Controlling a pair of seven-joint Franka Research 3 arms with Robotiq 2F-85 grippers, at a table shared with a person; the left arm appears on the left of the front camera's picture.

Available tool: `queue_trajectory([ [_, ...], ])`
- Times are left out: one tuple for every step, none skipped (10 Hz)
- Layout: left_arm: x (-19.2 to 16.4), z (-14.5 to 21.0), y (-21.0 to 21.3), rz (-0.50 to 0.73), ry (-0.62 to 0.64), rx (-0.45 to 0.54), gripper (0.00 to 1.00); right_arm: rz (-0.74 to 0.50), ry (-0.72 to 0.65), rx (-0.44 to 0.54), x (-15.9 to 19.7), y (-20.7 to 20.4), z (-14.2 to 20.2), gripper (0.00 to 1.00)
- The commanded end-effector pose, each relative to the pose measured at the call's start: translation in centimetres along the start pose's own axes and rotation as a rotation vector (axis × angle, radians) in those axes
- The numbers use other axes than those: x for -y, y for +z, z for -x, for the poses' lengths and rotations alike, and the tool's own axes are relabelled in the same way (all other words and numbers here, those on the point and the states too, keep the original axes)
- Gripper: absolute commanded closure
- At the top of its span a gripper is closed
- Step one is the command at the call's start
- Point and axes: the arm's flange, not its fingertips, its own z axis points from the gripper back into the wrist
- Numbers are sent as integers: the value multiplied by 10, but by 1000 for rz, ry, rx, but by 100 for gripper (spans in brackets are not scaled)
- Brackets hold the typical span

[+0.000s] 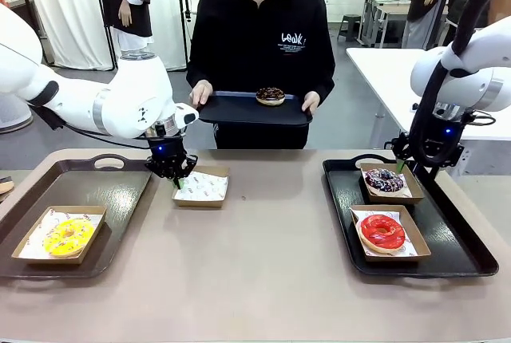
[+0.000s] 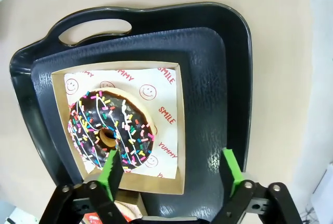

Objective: Individually package the donuts and arrange them on the tray.
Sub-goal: Place the picked Paper togo box on the Handle tray while simultaneously picking up another Paper togo box from the table with the other hand.

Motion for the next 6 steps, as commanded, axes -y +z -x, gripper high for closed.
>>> queue_trajectory([
  [-2, -2, 2, 16, -1, -18, 100, -30, -4, 15, 0, -2, 1, 0],
  [-3, -2, 2, 15, 2, -19, 100, -36, -1, 19, 0, -1, 3, 0],
  [-2, -2, 2, 17, 4, -23, 100, -44, 3, 23, 1, 1, 5, 0],
  [-3, -2, 3, 18, 4, -26, 100, -66, 8, 26, 4, 6, 9, 0],
  [-1, -2, 8, 19, 7, -24, 100, -118, 32, -13, 10, 16, 20, 0],
  [2, 0, 21, 51, -2, -81, 100, -231, 66, -65, 24, 33, 35, 0],
])
